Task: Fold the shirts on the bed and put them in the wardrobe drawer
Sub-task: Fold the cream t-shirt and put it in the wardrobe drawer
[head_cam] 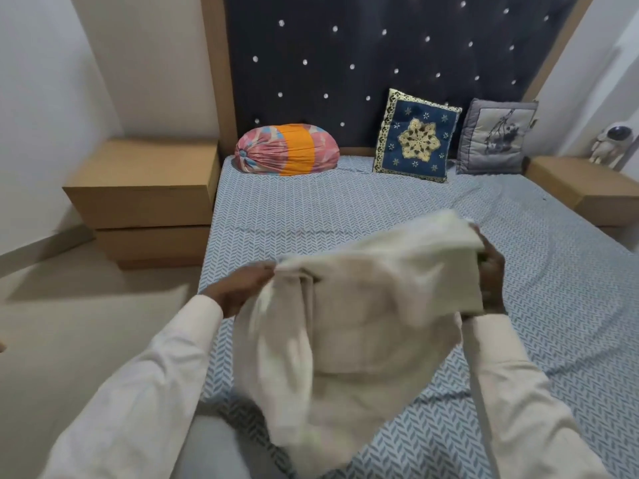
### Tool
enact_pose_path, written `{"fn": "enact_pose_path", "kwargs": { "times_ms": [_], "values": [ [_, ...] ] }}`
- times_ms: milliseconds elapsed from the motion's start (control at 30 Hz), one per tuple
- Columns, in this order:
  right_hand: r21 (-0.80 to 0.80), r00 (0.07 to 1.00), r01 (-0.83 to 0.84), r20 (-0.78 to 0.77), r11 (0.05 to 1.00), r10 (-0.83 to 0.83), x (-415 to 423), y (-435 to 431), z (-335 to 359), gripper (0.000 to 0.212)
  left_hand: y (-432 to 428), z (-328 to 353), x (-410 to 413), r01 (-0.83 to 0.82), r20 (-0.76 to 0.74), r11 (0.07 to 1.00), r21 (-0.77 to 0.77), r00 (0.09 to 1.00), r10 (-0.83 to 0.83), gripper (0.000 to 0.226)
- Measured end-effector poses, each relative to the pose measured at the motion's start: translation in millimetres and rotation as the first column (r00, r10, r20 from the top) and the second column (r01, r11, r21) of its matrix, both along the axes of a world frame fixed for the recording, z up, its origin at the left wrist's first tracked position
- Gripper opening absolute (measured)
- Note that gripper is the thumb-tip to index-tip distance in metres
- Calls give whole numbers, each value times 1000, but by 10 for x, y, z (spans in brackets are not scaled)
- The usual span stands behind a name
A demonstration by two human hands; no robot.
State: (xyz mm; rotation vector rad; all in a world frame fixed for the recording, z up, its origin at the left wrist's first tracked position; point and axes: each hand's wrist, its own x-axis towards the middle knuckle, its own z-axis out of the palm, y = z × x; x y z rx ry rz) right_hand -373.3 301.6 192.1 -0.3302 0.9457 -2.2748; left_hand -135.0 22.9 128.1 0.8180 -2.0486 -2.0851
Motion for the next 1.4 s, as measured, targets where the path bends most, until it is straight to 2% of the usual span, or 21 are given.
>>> {"fn": "enact_pose_path", "kwargs": {
  "times_ms": [100,167,200,267,333,400,433,500,600,667,767,867,933,1000,1067,1133,1200,1267,1300,1333,1400],
  "values": [
    [186,994,105,-3,977,-107,-415,-281,-86,36,-354,-199,-226,-447,-54,864,-231,893,447,11],
    [364,986,133,41,922,-159,-581,-342,-280,45,-467,-405,-220,-542,-57,735,-407,818,572,17],
    [442,982,151,39,884,-187,-610,-326,-422,45,-449,-515,-187,-513,-12,746,-424,827,562,21],
    [527,970,199,13,826,-242,-605,-211,-757,26,-309,-747,-141,-332,123,839,-431,900,419,35],
    [628,969,187,9,756,-247,-480,-71,-1056,9,-114,-955,-114,-2,330,899,-437,930,163,71],
    [796,988,88,5,599,-153,-307,34,-1380,18,72,-1136,-100,326,586,814,-480,810,21,109],
    [867,996,28,19,498,-90,-185,62,-1545,22,179,-1186,-97,433,665,731,-528,746,38,112],
    [935,995,-97,87,342,45,55,47,-1856,38,347,-1218,-78,478,683,577,-662,703,201,97],
    [989,976,29,-59,145,208,290,-77,-2204,76,331,-1299,12,356,617,550,-755,668,415,56],
    [975,954,97,-148,198,262,445,-252,-2184,48,172,-1390,107,190,544,621,-761,709,449,32],
    [930,973,45,-124,365,196,649,-504,-1927,12,-79,-1363,185,-81,381,734,-674,813,440,19],
    [765,1000,3,5,644,-10,621,-599,-1844,18,-363,-1276,172,-286,311,807,-517,816,488,19],
    [662,987,96,35,744,-159,456,-497,-1850,21,-539,-1265,154,-539,223,807,-240,779,587,26],
    [656,967,212,-34,724,-252,234,-250,-1744,18,-694,-1165,163,-753,126,645,133,658,742,29],
    [679,920,363,-150,638,-363,-57,80,-1683,11,-750,-982,193,-735,6,472,487,543,839,22],
    [651,799,532,-175,541,-575,-324,373,-1634,11,-763,-865,233,-613,-142,483,625,519,843,24],
    [690,695,627,-286,362,-659,-462,557,-1649,18,-684,-862,270,-683,-179,611,401,595,783,43],
    [726,682,658,-463,199,-566,-381,584,-1626,34,-520,-1038,310,-660,-138,732,-170,751,646,55],
    [718,684,681,-556,140,-473,-287,549,-1627,38,-367,-1124,330,-563,-87,726,-395,810,581,54],
    [709,705,689,-608,150,-366,-179,489,-1644,36,-228,-1224,356,-438,-31,707,-555,860,509,48],
    [744,780,605,-625,285,-26,86,322,-1731,26,118,-1283,436,-93,225,748,-657,923,313,47]
  ]
}}
